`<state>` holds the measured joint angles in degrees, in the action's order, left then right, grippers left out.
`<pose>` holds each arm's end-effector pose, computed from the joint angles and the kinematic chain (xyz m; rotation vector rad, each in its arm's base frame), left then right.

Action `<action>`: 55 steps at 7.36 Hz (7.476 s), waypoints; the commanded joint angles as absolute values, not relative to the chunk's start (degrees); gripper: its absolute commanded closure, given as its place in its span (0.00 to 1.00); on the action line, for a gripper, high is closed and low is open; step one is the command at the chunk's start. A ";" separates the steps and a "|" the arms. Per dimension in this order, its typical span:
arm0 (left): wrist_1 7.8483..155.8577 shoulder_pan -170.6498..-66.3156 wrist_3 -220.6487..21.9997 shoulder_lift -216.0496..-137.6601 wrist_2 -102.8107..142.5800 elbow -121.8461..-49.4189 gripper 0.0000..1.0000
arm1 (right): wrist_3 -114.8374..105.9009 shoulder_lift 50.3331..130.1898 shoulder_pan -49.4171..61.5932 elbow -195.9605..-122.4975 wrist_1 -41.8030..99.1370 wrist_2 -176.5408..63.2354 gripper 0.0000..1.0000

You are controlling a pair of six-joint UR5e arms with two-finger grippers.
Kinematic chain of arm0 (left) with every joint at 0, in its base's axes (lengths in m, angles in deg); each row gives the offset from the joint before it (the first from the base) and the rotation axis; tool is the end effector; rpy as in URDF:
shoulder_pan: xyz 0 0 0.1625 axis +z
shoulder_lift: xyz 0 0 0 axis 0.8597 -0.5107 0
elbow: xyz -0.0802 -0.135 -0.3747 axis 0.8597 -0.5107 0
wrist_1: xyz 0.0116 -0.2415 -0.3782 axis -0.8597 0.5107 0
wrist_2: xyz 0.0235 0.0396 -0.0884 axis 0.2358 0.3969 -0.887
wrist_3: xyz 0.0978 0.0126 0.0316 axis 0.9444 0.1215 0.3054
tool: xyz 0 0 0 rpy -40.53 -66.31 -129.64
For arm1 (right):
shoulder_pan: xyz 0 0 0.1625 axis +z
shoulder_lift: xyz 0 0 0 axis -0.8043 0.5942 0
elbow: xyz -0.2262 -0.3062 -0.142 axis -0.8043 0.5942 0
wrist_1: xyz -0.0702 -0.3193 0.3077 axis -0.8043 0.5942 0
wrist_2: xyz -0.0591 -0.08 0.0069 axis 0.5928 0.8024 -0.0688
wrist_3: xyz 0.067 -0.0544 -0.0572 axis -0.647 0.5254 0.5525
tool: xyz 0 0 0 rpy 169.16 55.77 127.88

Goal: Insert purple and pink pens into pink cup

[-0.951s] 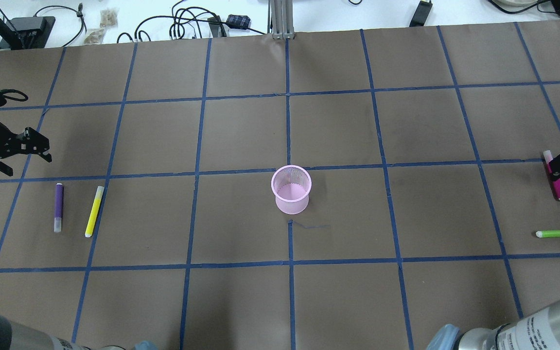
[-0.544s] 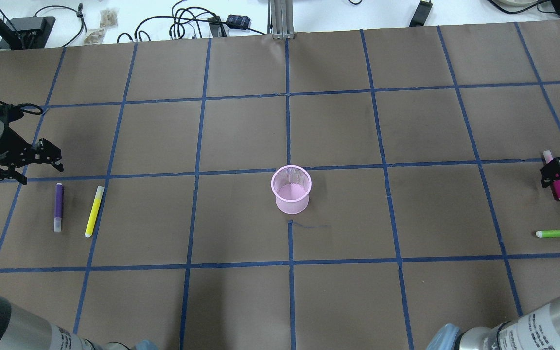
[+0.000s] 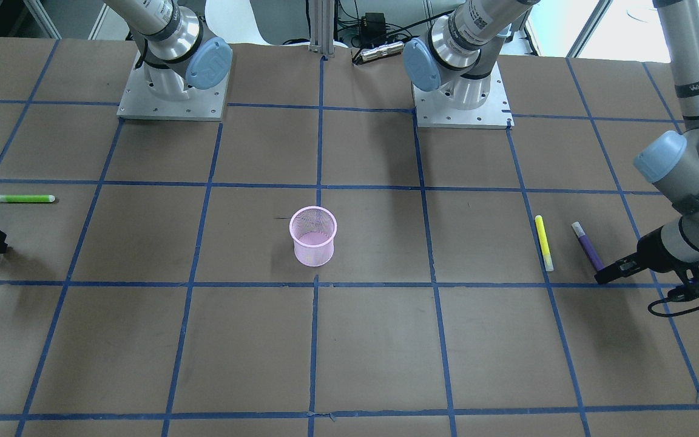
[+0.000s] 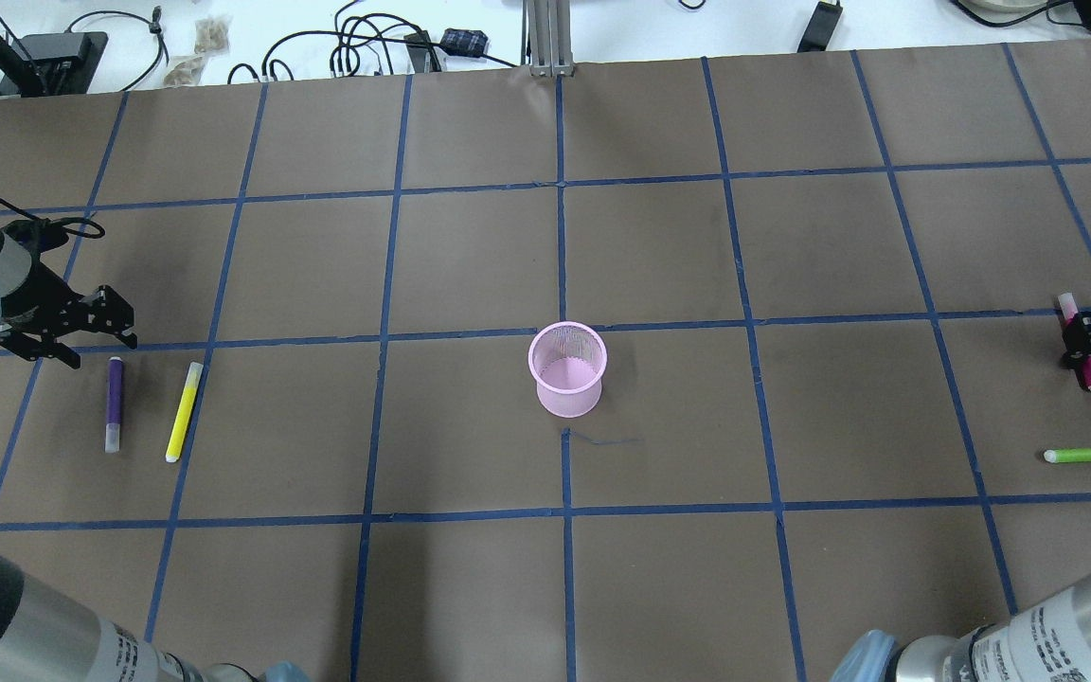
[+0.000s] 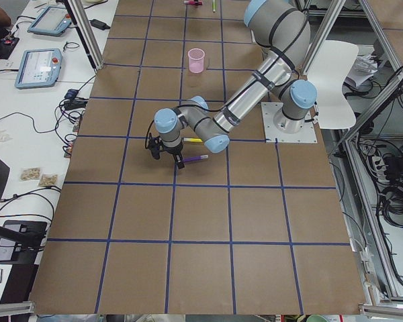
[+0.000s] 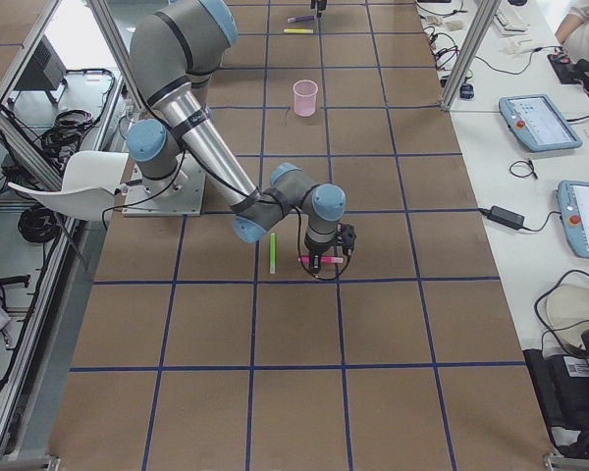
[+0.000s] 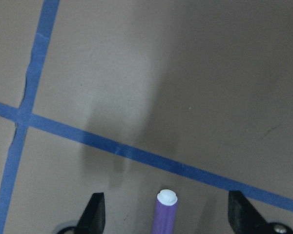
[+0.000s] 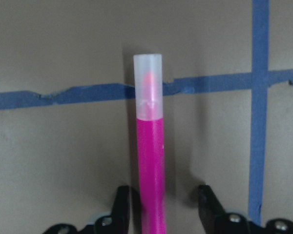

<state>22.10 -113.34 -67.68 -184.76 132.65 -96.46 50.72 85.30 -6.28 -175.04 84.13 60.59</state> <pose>0.2508 -0.5691 0.1384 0.5128 -3.0691 -0.1568 -0.3002 -0.5101 0.1271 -0.1078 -3.1010 -0.1087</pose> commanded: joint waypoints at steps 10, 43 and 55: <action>25.78 -113.34 -67.81 -184.34 134.05 -95.56 1.00 | 7.31 99.19 22.16 -162.81 48.07 34.54 1.00; 12.19 -172.74 -134.40 -174.48 146.80 -90.79 1.00 | 5.86 99.90 34.13 -143.67 34.09 56.89 0.00; 8.55 -181.27 -142.60 -176.86 155.85 -97.58 1.00 | 7.37 99.99 35.58 -148.15 39.70 57.86 0.00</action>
